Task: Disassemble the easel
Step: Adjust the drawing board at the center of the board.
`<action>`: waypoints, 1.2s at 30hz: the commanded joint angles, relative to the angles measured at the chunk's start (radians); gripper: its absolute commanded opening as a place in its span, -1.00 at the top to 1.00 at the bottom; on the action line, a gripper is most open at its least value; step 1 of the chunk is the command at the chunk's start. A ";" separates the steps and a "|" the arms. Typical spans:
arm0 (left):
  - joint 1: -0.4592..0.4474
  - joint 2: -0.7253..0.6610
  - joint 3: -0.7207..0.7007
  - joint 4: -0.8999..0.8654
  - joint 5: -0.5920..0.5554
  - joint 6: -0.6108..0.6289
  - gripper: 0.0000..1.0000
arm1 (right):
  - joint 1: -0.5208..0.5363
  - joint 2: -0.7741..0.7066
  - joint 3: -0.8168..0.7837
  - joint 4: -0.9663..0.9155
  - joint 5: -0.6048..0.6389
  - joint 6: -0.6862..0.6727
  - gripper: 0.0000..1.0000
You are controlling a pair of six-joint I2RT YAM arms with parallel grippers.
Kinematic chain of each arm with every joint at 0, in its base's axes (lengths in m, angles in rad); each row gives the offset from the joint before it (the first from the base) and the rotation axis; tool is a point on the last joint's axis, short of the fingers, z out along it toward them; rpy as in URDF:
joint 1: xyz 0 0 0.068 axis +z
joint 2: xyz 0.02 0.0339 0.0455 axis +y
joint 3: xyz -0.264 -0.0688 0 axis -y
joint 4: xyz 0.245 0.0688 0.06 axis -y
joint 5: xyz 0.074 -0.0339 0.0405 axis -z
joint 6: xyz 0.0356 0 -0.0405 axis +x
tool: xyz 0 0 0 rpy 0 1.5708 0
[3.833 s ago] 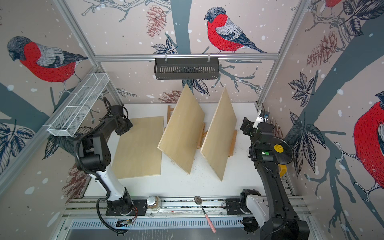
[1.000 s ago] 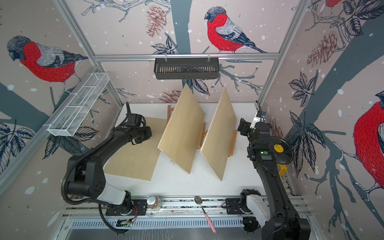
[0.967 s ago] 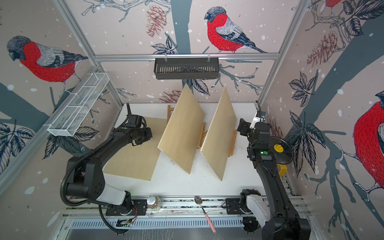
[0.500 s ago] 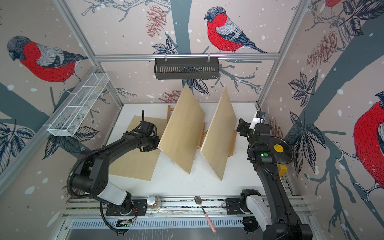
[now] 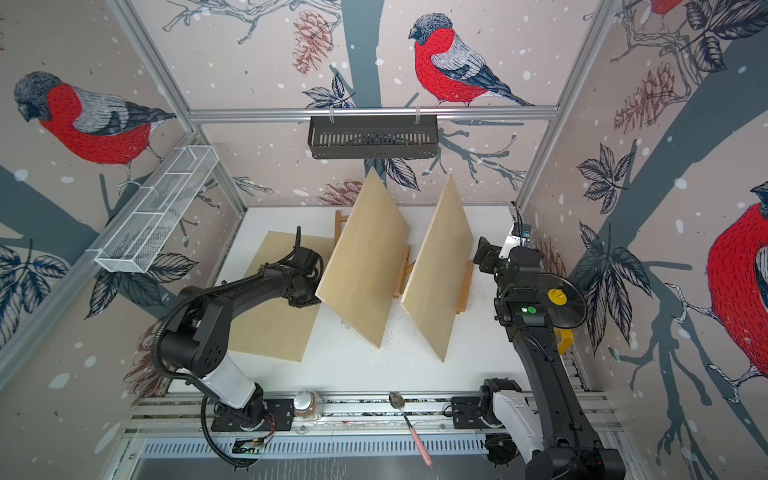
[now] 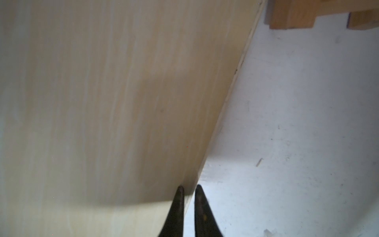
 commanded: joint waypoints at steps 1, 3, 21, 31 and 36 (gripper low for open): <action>0.001 0.034 0.006 -0.019 -0.035 0.016 0.73 | 0.001 -0.001 -0.004 0.010 0.010 0.003 -0.72; 0.001 0.052 0.008 -0.014 -0.040 0.019 0.73 | 0.002 -0.004 -0.006 0.008 0.013 0.001 -0.73; 0.021 0.173 0.093 -0.018 -0.157 0.061 0.76 | -0.001 -0.043 -0.019 -0.014 0.046 -0.015 -0.74; 0.002 0.143 0.074 -0.014 -0.165 0.095 0.70 | -0.001 -0.042 -0.026 -0.006 0.041 -0.007 -0.74; -0.017 0.099 0.040 -0.006 -0.175 0.090 0.67 | -0.001 -0.041 -0.027 -0.007 0.035 -0.002 -0.74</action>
